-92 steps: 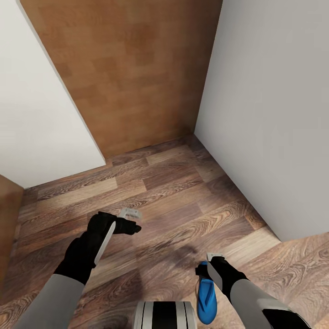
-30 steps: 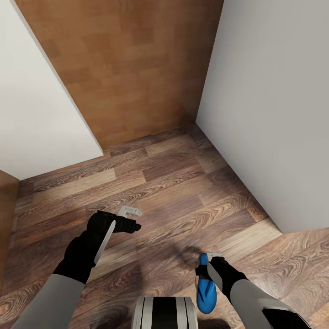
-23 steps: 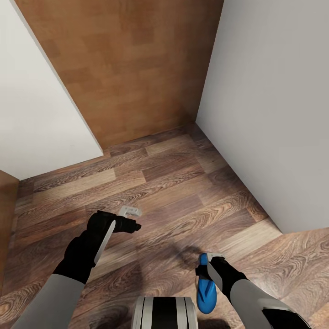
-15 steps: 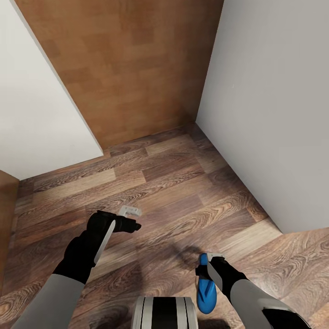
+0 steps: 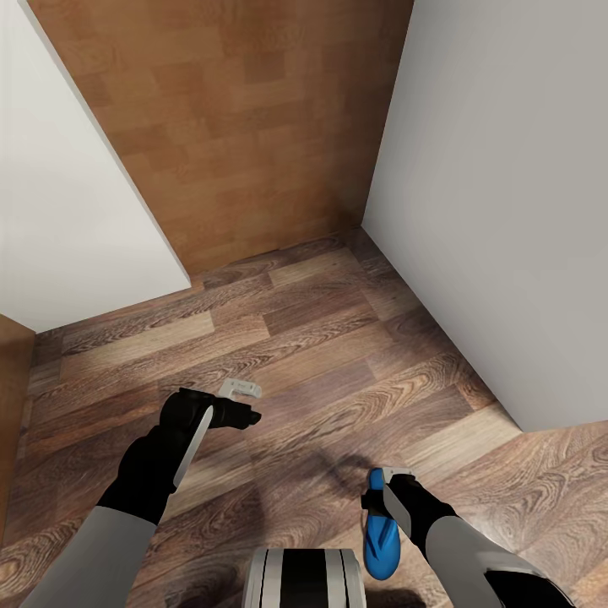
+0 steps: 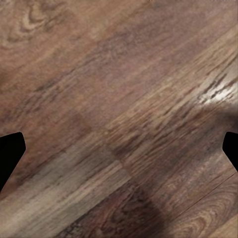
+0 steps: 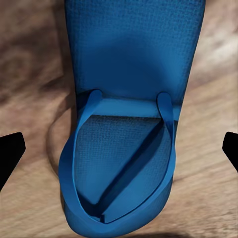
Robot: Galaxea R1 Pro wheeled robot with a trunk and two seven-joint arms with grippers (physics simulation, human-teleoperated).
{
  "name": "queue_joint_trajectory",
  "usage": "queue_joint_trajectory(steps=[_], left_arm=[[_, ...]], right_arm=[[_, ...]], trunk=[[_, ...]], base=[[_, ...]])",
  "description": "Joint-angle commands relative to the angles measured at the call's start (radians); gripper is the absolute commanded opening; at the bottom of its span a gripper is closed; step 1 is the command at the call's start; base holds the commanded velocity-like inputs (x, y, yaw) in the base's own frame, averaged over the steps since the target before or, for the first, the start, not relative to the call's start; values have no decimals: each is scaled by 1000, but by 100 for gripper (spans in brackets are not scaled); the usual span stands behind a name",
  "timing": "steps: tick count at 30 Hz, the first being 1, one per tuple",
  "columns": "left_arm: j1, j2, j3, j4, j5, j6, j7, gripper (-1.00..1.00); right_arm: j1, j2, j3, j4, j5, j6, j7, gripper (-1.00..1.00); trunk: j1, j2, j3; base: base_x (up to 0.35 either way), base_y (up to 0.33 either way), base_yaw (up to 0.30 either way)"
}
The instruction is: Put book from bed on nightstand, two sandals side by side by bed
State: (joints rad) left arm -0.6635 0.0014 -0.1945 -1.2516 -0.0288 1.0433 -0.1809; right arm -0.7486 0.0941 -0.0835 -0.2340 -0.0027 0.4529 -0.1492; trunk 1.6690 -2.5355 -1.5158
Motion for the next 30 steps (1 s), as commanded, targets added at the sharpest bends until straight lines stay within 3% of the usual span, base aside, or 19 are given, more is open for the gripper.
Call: queue_joint_trajectory(steps=[1, 12, 18, 30], left_arm=[[0, 0, 0, -1, -3, 4, -4, 100], [-1, 0, 0, -2, -3, 4, -3, 100], [0, -2, 0, -2, -3, 4, -3, 100], [0, -3, 0, -2, -3, 4, -3, 100]], right_arm=[[0, 1, -8, -2, 0, 4, -4, 100], [0, 0, -8, -2, -1, 4, -3, 100], [0, 1, -8, -1, -1, 4, -4, 100], [0, 0, -9, -5, 0, 4, -4, 100]], trunk=[[0, 0, -1], [0, 0, -1], [3, -2, -24], [3, -2, -24]], base=[[0, 0, 0], [0, 0, 0], [0, 0, 0], [0, 0, 0]])
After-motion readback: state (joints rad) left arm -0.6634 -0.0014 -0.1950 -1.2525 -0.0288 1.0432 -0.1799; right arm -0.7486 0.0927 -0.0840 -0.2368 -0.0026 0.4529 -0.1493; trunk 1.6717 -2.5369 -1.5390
